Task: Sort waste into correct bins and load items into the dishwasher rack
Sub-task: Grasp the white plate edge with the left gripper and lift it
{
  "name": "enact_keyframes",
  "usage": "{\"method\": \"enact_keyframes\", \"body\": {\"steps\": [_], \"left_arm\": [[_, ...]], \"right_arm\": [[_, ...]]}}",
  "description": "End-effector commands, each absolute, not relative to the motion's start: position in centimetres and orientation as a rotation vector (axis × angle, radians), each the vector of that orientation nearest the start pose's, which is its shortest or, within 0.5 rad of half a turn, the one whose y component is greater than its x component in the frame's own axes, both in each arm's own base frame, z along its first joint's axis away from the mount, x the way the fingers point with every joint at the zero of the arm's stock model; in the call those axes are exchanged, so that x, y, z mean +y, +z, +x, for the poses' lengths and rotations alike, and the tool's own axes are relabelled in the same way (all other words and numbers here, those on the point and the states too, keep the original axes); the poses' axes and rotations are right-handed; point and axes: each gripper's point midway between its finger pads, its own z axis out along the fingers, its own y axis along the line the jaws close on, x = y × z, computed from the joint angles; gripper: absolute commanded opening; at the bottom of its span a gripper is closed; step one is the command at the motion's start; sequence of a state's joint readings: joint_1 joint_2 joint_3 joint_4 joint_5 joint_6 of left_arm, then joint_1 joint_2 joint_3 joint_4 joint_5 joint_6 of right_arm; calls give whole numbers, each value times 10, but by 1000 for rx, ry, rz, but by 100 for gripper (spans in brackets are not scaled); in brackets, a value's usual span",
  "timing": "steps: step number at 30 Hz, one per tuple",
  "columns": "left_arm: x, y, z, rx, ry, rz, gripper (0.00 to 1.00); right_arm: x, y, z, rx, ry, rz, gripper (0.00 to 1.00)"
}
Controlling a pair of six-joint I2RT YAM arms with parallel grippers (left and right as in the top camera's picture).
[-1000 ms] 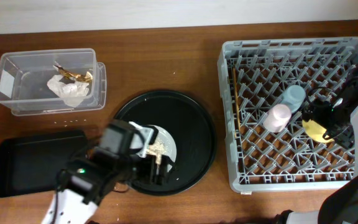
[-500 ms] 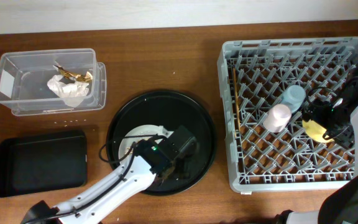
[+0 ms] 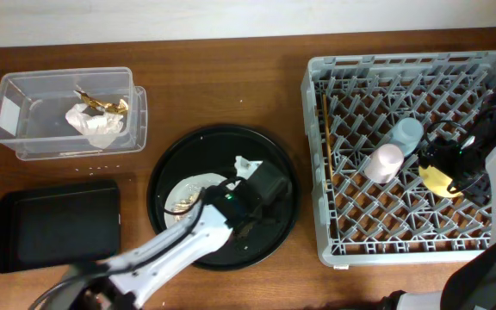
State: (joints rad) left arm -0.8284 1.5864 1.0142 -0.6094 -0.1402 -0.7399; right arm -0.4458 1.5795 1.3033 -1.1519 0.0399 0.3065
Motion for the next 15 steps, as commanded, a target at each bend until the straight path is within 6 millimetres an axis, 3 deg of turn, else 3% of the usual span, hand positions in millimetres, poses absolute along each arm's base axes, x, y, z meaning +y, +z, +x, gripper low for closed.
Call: {"method": "enact_keyframes", "body": {"steps": [1,4,6,10,15], "left_arm": [[-233,51,269,2744,-87,26,72],[-230,41,269,2740,-13,41,67],[-229,40,269,2726,12,47,54],[-226,39,271,2697,64,35,52],[-222,21,269,2727,125,41,46]], "right_arm": [[-142,124,275,2790,-77,1121,99],[-141,124,275,2791,-76,1120,99],[-141,124,275,2791,-77,1120,99],[-141,124,275,2791,-76,1120,99],[-141,124,275,2791,-77,1120,99]]}}
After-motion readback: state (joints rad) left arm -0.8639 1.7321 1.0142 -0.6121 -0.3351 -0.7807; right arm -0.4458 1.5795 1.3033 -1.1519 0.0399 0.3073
